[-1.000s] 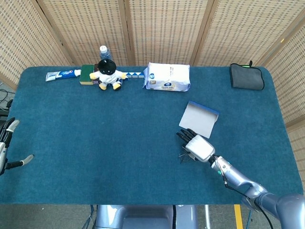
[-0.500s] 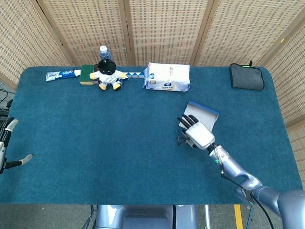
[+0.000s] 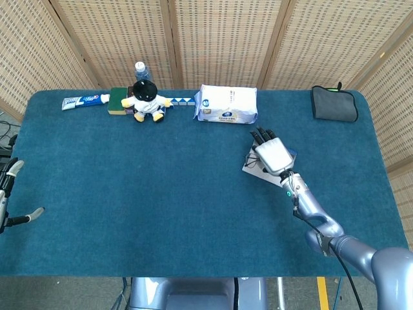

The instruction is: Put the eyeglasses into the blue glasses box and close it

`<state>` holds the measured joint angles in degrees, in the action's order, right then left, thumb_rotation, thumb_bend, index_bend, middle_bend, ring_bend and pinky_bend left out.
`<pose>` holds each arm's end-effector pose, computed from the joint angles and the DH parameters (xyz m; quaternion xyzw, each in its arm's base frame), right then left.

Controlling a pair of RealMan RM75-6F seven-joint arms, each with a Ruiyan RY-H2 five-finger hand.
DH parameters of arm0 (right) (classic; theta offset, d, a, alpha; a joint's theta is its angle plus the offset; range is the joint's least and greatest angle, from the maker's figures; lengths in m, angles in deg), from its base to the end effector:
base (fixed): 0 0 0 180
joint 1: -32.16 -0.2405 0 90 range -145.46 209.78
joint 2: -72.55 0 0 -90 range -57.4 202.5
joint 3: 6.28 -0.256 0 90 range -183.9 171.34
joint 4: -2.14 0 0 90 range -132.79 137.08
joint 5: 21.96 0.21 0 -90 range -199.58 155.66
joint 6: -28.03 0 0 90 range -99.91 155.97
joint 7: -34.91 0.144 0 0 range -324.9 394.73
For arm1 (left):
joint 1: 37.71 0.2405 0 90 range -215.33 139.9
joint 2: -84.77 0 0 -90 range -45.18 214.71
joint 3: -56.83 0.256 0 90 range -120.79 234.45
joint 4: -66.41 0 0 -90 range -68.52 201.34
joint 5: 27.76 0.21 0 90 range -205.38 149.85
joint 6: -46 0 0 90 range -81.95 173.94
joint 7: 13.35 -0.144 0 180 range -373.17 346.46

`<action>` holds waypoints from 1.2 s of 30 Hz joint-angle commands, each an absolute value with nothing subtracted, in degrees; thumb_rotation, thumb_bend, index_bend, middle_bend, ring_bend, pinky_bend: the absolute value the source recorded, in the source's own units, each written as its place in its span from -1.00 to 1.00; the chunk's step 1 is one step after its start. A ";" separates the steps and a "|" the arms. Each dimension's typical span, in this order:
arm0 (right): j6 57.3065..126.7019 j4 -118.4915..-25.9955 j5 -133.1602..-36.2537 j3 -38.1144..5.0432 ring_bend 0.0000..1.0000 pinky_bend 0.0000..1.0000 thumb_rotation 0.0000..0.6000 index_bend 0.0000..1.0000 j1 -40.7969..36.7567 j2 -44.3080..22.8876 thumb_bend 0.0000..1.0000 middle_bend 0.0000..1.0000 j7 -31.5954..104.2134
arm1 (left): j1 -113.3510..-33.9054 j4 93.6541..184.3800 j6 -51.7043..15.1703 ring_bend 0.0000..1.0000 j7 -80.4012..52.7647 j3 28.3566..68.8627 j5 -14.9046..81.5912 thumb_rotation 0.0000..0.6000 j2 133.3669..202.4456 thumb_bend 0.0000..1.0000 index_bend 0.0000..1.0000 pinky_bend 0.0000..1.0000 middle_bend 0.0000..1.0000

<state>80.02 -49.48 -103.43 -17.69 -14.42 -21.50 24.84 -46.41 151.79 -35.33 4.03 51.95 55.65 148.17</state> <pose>-0.1901 -0.4253 0.0118 0.7745 -0.2012 0.3251 0.5039 -0.3288 0.2126 0.1769 -0.5551 -0.4352 -0.4451 0.5518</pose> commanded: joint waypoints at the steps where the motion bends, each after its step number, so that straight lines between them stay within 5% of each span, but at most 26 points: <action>1: 78.71 -48.65 -101.93 -17.57 -1.00 -0.67 1.00 0.24 -14.88 -21.23 0.03 -0.72 20.55 | -46.46 151.75 -35.22 -1.00 4.18 51.94 55.62 1.00 148.15 -1.00 -1.00 -1.00 -1.00; 24: 71.06 -43.97 -82.07 -21.63 -1.00 -0.67 1.00 0.24 -17.14 -28.19 0.03 -0.72 -1.12 | -46.68 151.54 -34.68 -1.00 5.23 52.10 55.78 1.00 147.94 -1.00 -1.00 -1.00 -1.00; 30: 72.28 -41.00 -81.49 -22.26 -1.00 -0.67 1.00 0.23 -17.67 -30.40 -0.18 -0.72 0.97 | -46.70 151.30 -34.57 -1.00 5.71 52.04 55.63 1.00 147.84 -1.00 -1.00 -1.00 -1.00; 36: 74.49 -38.52 -84.02 -21.88 -0.97 -0.67 1.00 0.02 -17.94 -31.82 -0.38 -0.75 5.25 | -46.79 151.14 -34.37 -1.00 5.91 52.11 55.72 1.00 147.80 -1.00 -1.00 -1.00 -1.00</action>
<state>73.86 -39.30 -83.24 -22.03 -17.82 -31.33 4.26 -46.79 151.14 -34.37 5.90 52.11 55.71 147.81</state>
